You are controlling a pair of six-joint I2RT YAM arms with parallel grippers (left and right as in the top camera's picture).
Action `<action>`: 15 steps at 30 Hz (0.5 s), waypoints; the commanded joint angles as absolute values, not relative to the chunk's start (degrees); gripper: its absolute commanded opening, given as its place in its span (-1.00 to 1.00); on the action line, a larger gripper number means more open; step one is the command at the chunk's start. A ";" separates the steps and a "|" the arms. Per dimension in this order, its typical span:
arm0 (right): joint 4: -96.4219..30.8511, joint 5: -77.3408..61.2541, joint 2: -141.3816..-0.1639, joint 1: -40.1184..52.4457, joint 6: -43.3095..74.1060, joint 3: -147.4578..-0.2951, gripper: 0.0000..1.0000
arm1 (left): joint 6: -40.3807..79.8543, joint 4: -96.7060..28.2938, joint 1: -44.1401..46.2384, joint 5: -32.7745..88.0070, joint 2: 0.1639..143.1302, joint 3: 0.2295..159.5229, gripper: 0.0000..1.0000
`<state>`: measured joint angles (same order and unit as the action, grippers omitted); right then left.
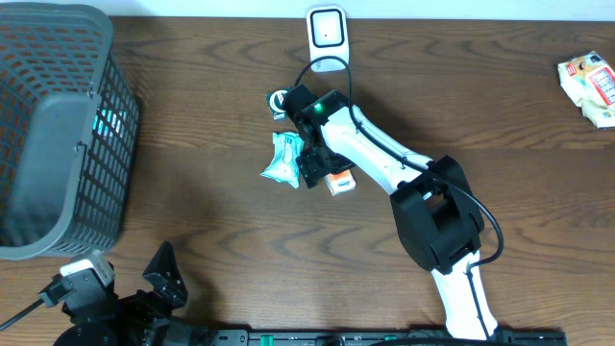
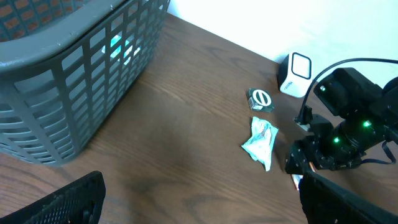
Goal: Scan the item barcode
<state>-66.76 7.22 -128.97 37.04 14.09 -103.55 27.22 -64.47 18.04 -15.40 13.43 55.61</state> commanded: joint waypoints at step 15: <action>-65.23 14.92 -127.61 41.15 18.44 -103.68 0.02 | 27.77 -64.40 17.80 -16.36 13.34 55.33 0.96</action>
<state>-66.26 13.87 -128.97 39.42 17.93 -103.55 27.22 -64.45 18.04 -15.40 13.43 55.61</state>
